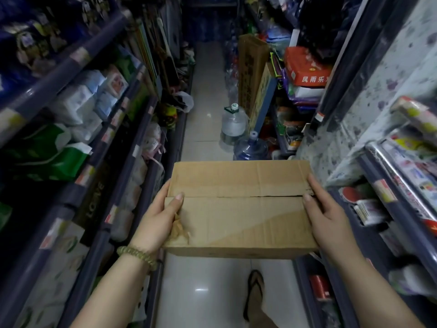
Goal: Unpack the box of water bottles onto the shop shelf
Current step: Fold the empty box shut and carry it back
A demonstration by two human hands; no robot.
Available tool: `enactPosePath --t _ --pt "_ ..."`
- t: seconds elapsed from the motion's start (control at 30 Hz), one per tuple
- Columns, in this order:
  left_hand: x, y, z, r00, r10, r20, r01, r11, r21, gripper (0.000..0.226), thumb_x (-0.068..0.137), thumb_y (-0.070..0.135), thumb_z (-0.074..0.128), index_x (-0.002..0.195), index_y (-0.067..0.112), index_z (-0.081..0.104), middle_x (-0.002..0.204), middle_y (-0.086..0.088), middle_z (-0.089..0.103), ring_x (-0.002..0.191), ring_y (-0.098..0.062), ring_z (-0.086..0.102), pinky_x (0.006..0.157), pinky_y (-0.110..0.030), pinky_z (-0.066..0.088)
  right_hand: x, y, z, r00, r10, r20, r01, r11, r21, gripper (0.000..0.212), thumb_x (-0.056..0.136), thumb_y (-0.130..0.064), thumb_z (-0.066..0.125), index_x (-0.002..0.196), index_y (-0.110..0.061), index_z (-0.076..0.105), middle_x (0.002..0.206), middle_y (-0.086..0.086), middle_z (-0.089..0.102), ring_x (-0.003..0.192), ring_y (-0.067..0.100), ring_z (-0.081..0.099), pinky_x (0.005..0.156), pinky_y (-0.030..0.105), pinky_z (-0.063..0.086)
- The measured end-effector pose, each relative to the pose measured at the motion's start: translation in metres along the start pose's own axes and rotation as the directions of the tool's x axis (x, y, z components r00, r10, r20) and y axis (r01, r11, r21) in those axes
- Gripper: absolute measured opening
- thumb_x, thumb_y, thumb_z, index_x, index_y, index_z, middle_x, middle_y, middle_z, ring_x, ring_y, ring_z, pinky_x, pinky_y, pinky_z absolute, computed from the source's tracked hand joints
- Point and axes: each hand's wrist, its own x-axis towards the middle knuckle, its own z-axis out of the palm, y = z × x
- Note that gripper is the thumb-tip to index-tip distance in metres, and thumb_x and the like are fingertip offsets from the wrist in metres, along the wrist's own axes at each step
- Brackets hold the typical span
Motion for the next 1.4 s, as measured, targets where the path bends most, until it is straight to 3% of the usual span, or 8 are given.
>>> enactPosePath --t 0.23,0.53,0.7,0.97,1.07,1.13,1.27,1.4 --pt "0.135 0.029 0.04 0.999 -0.008 -0.034 0.008 1.0 -0.002 0.045 0.095 0.025 0.054 0.138 0.033 0.045 0.125 0.016 0.059 0.122 -0.007 0.052 0.113 -0.037 0.033 0.156 -0.001 0.025 0.996 0.035 0.078 -0.039 0.998 0.045 0.049 0.098 -0.027 0.047 0.144 -0.038 0.034 0.141 -0.026 0.031 0.128 -0.005 0.031 0.093 0.01 0.029" --pt "0.293 0.096 0.074 0.99 -0.027 -0.138 0.019 0.998 -0.06 0.035 0.096 0.023 0.051 0.124 0.042 0.045 0.106 0.031 0.056 0.095 0.014 0.054 0.089 -0.015 0.041 0.348 -0.04 0.054 0.989 -0.006 0.15 -0.004 0.998 0.065 0.048 0.098 -0.023 0.047 0.144 -0.032 0.036 0.151 -0.012 0.036 0.138 0.004 0.033 0.117 0.035 0.027" --pt "0.383 0.107 0.069 0.988 -0.04 -0.15 0.034 0.999 -0.041 0.033 0.096 0.025 0.051 0.122 0.044 0.044 0.103 0.035 0.054 0.082 0.027 0.055 0.077 -0.007 0.042 0.434 -0.05 0.092 0.986 -0.013 0.164 0.0 0.997 0.08 0.048 0.098 -0.018 0.048 0.144 -0.027 0.039 0.152 -0.009 0.035 0.139 0.005 0.032 0.115 0.028 0.026" --pt "0.566 0.119 0.039 0.987 -0.061 -0.147 0.055 0.997 -0.047 0.049 0.092 0.035 0.056 0.139 0.038 0.042 0.129 0.012 0.055 0.123 -0.01 0.051 0.107 -0.035 0.039 0.593 -0.058 0.189 0.987 -0.034 0.159 0.037 0.999 -0.011 0.049 0.099 -0.019 0.047 0.145 -0.028 0.035 0.151 -0.007 0.035 0.137 0.008 0.031 0.108 0.024 0.026" --pt "0.638 0.136 0.031 0.991 -0.067 -0.116 0.059 0.996 -0.066 0.044 0.096 0.028 0.051 0.137 0.038 0.039 0.118 0.027 0.044 0.119 0.013 0.032 0.093 -0.01 0.032 0.652 -0.071 0.226 0.991 -0.009 0.136 0.011 1.0 -0.014 0.049 0.098 -0.018 0.047 0.145 -0.028 0.036 0.153 -0.006 0.033 0.135 0.005 0.03 0.106 0.022 0.025" --pt "0.684 0.149 0.024 0.995 -0.053 -0.08 0.05 0.998 -0.039 0.042 0.097 0.027 0.05 0.134 0.04 0.038 0.109 0.031 0.045 0.109 0.022 0.039 0.084 -0.003 0.035 0.69 -0.077 0.247 0.993 -0.006 0.12 0.007 1.0 -0.009 0.049 0.098 -0.019 0.047 0.145 -0.028 0.037 0.153 -0.008 0.033 0.135 0.004 0.03 0.106 0.021 0.026" --pt "0.77 0.15 0.008 0.997 -0.067 -0.037 0.067 0.998 0.012 0.059 0.081 0.054 0.06 0.137 0.048 0.041 0.129 0.02 0.057 0.122 -0.008 0.053 0.11 -0.042 0.038 0.758 -0.079 0.283 0.995 0.014 0.101 -0.013 1.0 -0.014 0.048 0.099 -0.02 0.047 0.145 -0.028 0.036 0.153 -0.008 0.034 0.138 0.008 0.032 0.111 0.026 0.029" --pt "0.847 0.151 0.015 0.996 -0.081 -0.033 0.081 0.997 0.004 0.054 0.086 0.048 0.059 0.137 0.048 0.041 0.128 0.021 0.056 0.119 -0.006 0.054 0.109 -0.04 0.038 0.829 -0.072 0.313 0.994 0.021 0.105 -0.019 1.0 -0.019 0.049 0.099 -0.02 0.047 0.145 -0.028 0.034 0.154 -0.007 0.032 0.14 0.009 0.031 0.115 0.031 0.029"
